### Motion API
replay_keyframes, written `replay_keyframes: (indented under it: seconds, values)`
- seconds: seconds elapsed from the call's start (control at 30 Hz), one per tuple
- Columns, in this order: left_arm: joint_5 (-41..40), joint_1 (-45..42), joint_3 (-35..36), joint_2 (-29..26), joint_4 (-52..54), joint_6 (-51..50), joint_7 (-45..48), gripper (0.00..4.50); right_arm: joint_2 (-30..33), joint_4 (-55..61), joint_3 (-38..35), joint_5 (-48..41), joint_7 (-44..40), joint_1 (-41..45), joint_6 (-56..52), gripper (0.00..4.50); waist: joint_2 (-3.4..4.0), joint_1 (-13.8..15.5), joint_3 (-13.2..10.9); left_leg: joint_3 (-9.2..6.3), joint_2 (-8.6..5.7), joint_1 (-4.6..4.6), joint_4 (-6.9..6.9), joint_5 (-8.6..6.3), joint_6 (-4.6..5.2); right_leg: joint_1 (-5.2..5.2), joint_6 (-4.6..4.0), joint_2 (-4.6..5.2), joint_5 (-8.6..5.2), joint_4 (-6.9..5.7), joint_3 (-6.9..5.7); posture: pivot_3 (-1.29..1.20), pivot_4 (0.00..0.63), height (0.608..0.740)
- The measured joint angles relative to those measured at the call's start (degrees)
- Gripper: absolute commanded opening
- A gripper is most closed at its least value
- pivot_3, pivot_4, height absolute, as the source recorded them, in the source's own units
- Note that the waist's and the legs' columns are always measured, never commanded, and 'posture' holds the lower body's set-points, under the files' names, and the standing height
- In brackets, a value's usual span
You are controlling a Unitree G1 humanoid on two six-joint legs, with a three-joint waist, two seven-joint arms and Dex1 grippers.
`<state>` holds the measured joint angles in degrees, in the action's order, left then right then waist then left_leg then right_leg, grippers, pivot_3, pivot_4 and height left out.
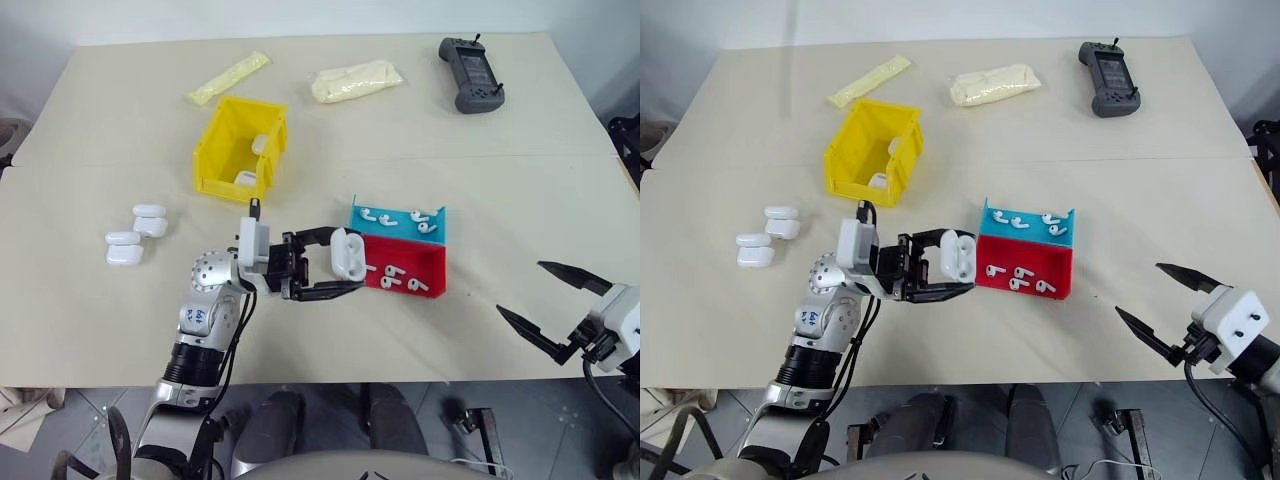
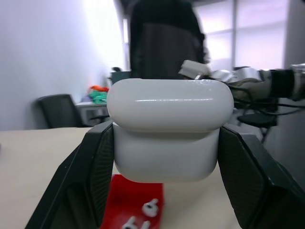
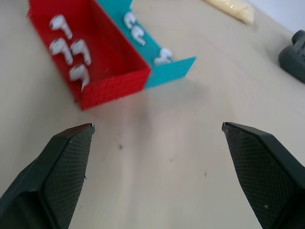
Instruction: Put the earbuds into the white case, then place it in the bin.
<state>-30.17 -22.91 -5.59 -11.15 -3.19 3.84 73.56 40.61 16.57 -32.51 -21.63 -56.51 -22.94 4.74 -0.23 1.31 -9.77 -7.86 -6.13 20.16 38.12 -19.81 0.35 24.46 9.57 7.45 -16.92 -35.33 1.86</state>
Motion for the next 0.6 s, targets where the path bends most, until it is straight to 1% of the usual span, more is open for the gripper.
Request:
replay_keyframes:
  seconds: [0.07, 0.13, 0.23, 0.33, 0.43, 0.5, 0.6]
  values:
    - [0.4, -0.1, -0.1, 0.2, -0.1, 1.0, 0.2, 2.81, 1.9, -1.6, 0.1, 0.2, -1.3, 0.3, 0.3, 4.5, 0.0, 0.1, 0.0, 0.02, 0.0, -0.01, 0.02, -0.01, 0.02, 0.01, 0.0, 0.01, 0.0, 0.01, 0.03, 0.0, 0.15, 0.74]
    - [0.8, -0.1, -0.1, 0.0, -0.3, 1.4, -0.1, 2.81, 4.8, -1.1, 1.3, -0.4, -2.3, 2.7, -2.1, 4.5, 0.0, -0.1, 0.0, 0.12, 0.03, -0.01, 0.03, -0.01, 0.02, 0.04, 0.03, 0.0, 0.02, 0.02, 0.05, 0.0, 0.15, 0.74]
    - [1.2, 0.5, 0.0, -0.6, -0.2, 1.5, -1.2, 2.81, 12.3, 3.9, 6.1, -3.4, -0.9, 8.7, -15.7, 4.5, 0.06, -0.2, 0.0, 0.17, 0.12, -0.02, 0.03, -0.02, 0.01, 0.1, 0.04, -0.02, 0.02, 0.0, 0.07, 0.0, 0.15, 0.74]
    - [1.3, 1.8, 0.2, -1.4, 0.2, 1.0, -2.6, 2.81, 17.6, 9.7, 11.4, -9.0, 0.3, 16.0, -29.0, 4.5, 0.01, 0.2, 0.0, 0.09, 0.15, 0.06, 0.05, -0.04, 0.0, 0.1, 0.03, -0.02, 0.02, 0.09, 0.01, 0.0, 0.15, 0.74]
    - [1.3, 3.5, 0.2, -2.2, 0.9, 0.4, -3.9, 2.81, 22.6, 13.2, 18.5, -12.1, 0.5, 24.2, -39.5, 4.5, 0.01, 0.5, 0.0, 0.05, 0.03, 0.15, 0.11, -0.1, 0.12, 0.09, 0.1, 0.08, 0.06, 0.22, -0.01, 0.0, 0.15, 0.74]
    - [1.4, 4.5, 0.4, -2.5, 1.5, 0.1, -5.0, 2.81, 27.1, 15.3, 26.8, -11.0, 0.7, 32.9, -46.6, 4.5, 0.01, 0.5, 0.0, 0.05, 0.01, 0.19, 0.17, -0.14, 0.18, 0.09, 0.14, 0.11, 0.08, 0.3, -0.02, 0.0, 0.15, 0.74]
    - [1.4, 5.1, 0.0, -2.5, 2.6, 0.0, -6.2, 2.81, 28.6, 16.8, 35.4, -8.4, 1.3, 40.7, -53.3, 4.5, -0.05, 0.8, 0.0, 0.0, 0.01, 0.26, 0.17, -0.18, 0.2, 0.11, 0.14, 0.11, 0.08, 0.42, -0.09, 0.0, 0.15, 0.74]
